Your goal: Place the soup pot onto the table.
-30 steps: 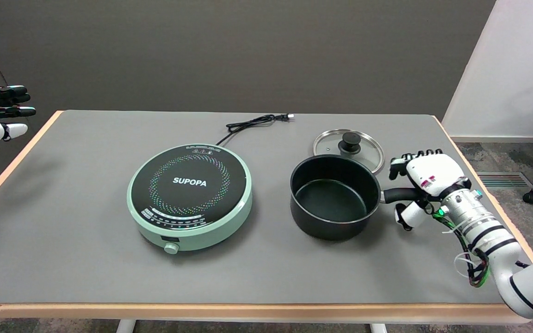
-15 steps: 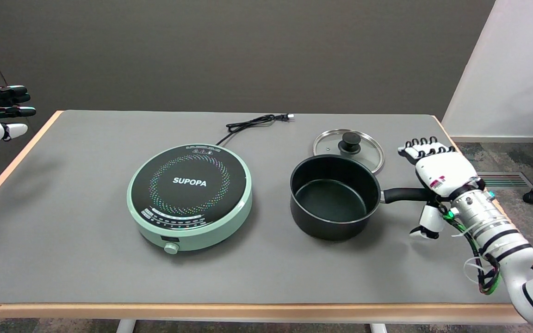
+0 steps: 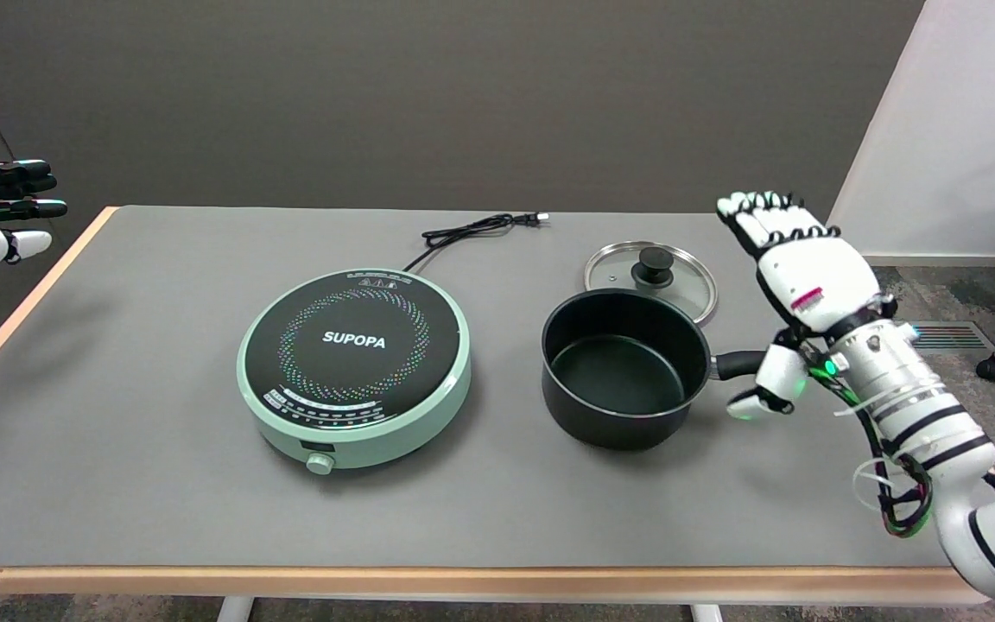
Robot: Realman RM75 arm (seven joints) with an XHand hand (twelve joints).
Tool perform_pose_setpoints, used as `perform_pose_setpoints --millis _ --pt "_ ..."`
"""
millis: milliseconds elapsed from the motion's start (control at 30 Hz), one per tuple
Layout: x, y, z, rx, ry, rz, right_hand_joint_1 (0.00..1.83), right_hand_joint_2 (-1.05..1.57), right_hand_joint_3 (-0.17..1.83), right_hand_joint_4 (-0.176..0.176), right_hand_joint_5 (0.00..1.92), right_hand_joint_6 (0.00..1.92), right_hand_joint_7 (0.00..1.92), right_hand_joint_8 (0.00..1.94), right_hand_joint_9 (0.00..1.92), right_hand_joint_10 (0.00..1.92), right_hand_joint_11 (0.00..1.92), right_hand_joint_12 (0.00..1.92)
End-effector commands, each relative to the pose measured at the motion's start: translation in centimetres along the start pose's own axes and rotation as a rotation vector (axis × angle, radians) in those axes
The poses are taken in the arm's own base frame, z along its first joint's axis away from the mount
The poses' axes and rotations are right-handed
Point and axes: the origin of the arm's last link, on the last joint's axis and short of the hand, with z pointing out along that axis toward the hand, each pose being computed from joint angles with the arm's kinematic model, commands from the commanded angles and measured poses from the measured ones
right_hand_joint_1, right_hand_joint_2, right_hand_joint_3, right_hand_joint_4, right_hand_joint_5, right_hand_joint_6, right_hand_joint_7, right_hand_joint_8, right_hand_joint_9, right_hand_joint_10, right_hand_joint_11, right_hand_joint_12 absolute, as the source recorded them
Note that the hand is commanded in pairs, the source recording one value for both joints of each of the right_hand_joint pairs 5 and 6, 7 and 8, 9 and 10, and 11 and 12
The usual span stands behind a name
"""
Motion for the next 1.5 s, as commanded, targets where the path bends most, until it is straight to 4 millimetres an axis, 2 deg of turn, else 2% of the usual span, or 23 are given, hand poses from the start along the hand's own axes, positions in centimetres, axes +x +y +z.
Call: perform_pose_setpoints --millis 33,67,133,233,333,433,500,633,700,867,1000,1200,1500 --pt "6.5 -4.3 3.2 0.182 0.268 0.476 1.06 -0.38 0.65 -0.098 0.03 0.03 0.03 0.03 0.03 0.03 0.03 0.03" --pt "6.8 -4.4 3.2 0.199 0.289 0.477 1.04 -0.31 0.60 -0.101 0.03 0.03 0.03 0.03 0.03 0.03 0.03 0.03" --pt "7.5 -4.6 2.9 0.230 0.339 0.476 0.98 -0.10 0.49 -0.142 0.04 0.04 0.04 0.04 0.04 0.04 0.04 0.04" --pt "8.7 -4.3 2.5 0.264 0.412 0.467 0.96 -0.02 0.45 -0.151 0.05 0.05 0.05 0.05 0.05 0.05 0.05 0.05" --pt "9.0 -3.6 2.1 0.285 0.433 0.516 0.96 0.03 0.44 -0.136 0.05 0.05 0.05 0.05 0.05 0.05 0.05 0.05" --pt "7.7 -2.4 2.2 0.278 0.401 0.642 0.92 0.08 0.41 -0.142 0.05 0.05 0.05 0.05 0.05 0.05 0.05 0.05" --pt "6.6 -1.6 2.5 0.259 0.371 0.733 0.86 0.16 0.35 -0.110 0.04 0.04 0.04 0.04 0.04 0.04 0.04 0.04" --pt "5.6 -0.9 3.3 0.248 0.353 0.875 0.82 0.27 0.24 -0.099 0.05 0.05 0.05 0.05 0.05 0.05 0.05 0.05" --pt "5.3 -0.5 3.7 0.237 0.343 0.895 0.82 0.29 0.23 -0.105 0.05 0.05 0.05 0.05 0.05 0.05 0.05 0.05" --pt "6.0 -0.6 4.3 0.218 0.355 0.906 0.80 0.32 0.22 -0.116 0.04 0.04 0.04 0.04 0.04 0.04 0.04 0.04" --pt "6.4 -1.3 4.5 0.173 0.359 0.940 0.79 0.35 0.22 -0.121 0.04 0.04 0.04 0.04 0.04 0.04 0.04 0.04" --pt "5.9 -1.9 4.5 0.090 0.352 1.008 0.77 0.38 0.20 -0.137 0.04 0.04 0.04 0.04 0.04 0.04 0.04 0.04" --pt "4.2 -0.9 4.8 0.029 0.313 1.093 0.76 0.40 0.19 -0.144 0.05 0.05 0.05 0.05 0.05 0.05 0.05 0.05"
